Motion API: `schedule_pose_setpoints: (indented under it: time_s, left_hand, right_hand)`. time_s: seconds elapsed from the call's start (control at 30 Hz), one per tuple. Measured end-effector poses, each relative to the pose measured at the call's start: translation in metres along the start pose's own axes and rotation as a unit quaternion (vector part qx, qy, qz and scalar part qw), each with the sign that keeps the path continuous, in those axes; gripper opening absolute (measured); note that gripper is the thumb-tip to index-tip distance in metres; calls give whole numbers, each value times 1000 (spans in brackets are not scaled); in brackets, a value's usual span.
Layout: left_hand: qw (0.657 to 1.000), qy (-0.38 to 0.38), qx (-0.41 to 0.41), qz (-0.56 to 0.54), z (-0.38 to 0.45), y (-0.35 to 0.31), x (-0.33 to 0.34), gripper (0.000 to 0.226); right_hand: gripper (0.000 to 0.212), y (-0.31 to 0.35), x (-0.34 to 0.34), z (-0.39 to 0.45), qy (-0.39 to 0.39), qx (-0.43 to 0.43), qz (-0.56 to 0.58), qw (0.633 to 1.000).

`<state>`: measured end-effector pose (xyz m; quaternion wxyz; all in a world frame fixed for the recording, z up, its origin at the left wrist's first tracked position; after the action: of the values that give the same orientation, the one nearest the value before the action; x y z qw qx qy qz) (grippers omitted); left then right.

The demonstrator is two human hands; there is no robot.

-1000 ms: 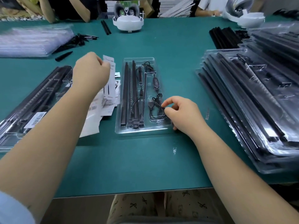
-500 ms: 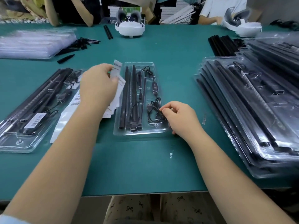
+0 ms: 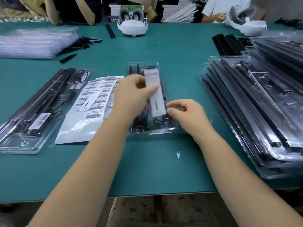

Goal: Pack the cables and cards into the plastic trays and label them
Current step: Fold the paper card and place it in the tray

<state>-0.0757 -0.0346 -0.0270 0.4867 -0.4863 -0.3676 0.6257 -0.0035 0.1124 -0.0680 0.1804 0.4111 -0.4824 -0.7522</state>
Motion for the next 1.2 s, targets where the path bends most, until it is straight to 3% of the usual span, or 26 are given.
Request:
schedule_pose_setpoints:
  time_s: [0.13, 0.23, 0.37, 0.43, 0.53, 0.63, 0.73, 0.8, 0.97, 1.03, 1.13, 1.2]
  left_hand:
    - [995, 67, -76, -18, -15, 21, 25, 7]
    - [994, 73, -71, -50, -15, 22, 23, 1]
    - [994, 111, -11, -18, -25, 18, 19, 23]
    - [982, 152, 91, 63, -29, 15, 17, 43]
    - [907, 223, 236, 267, -33, 18, 20, 79]
    - [914, 223, 213, 262, -33, 24, 21, 94]
    - [932, 212, 207, 211, -31, 26, 18, 77]
    - [924, 199, 237, 222, -28, 24, 15, 62]
    - [830, 157, 405, 351, -36, 17, 17, 54]
    - [852, 141, 401, 306, -40, 18, 17, 36]
    - [927, 99, 283, 227, -29, 22, 8, 29]
    - [915, 98, 310, 240, -26, 22, 6, 31]
  right_hand:
    - [24, -1, -3, 0, -14, 82, 99, 992]
    - [18, -4, -2, 0, 7, 51, 70, 996]
    - [20, -5, -5, 4, -50, 105, 153, 981]
    - [19, -8, -11, 9, -104, 173, 243, 949]
    - [11, -13, -17, 10, -128, 198, 219, 947]
    - [29, -14, -21, 11, -148, 203, 171, 953]
    - [28, -16, -30, 16, -181, 249, 141, 941]
    - [16, -18, -31, 16, -156, 237, 114, 952]
    - [36, -15, -23, 11, -100, 115, -10, 988]
    - [35, -15, -20, 11, -68, 109, -7, 992]
    - [30, -15, -18, 9, -25, 116, 1, 993]
    - [29, -15, -18, 10, -18, 117, 8, 993]
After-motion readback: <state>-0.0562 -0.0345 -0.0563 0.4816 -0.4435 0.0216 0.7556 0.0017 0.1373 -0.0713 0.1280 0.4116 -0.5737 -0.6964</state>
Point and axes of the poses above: each hand's wrist, its own z-axis towards the middle knuckle, its own x-axis out of the palm, y = z × x, the point moved 2 cm from there along z, towards the middle knuckle, and after that the axes turned 14 degrees about -y, right-handed, at the moved point
